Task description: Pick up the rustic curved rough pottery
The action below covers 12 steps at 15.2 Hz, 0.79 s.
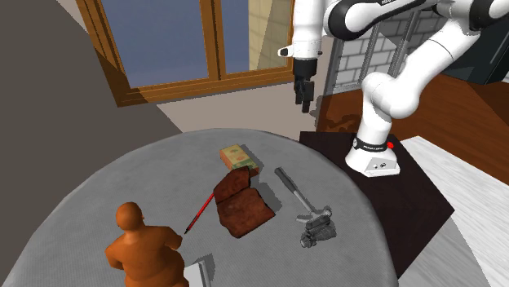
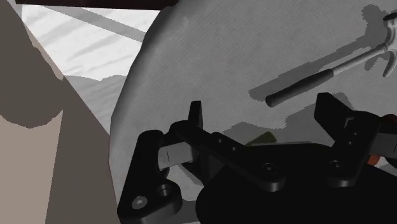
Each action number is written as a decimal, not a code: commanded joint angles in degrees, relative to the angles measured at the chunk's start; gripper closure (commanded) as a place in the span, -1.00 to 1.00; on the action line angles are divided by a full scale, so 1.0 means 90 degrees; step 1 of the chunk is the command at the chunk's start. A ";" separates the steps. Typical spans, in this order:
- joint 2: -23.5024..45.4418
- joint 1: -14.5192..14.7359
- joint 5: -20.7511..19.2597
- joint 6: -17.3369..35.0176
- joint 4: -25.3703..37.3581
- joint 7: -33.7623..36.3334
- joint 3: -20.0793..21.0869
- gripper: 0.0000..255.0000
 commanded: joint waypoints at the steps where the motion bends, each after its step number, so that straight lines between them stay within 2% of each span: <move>1: 0.0194 0.0138 0.0352 0.0455 -0.0164 0.0070 0.0050 -1.00; 7: 0.1021 0.0704 0.1532 0.1860 -0.0414 0.0157 0.0277 -1.00; 12: 0.1948 0.1285 0.2691 0.3009 -0.0308 -0.0039 0.0417 -1.00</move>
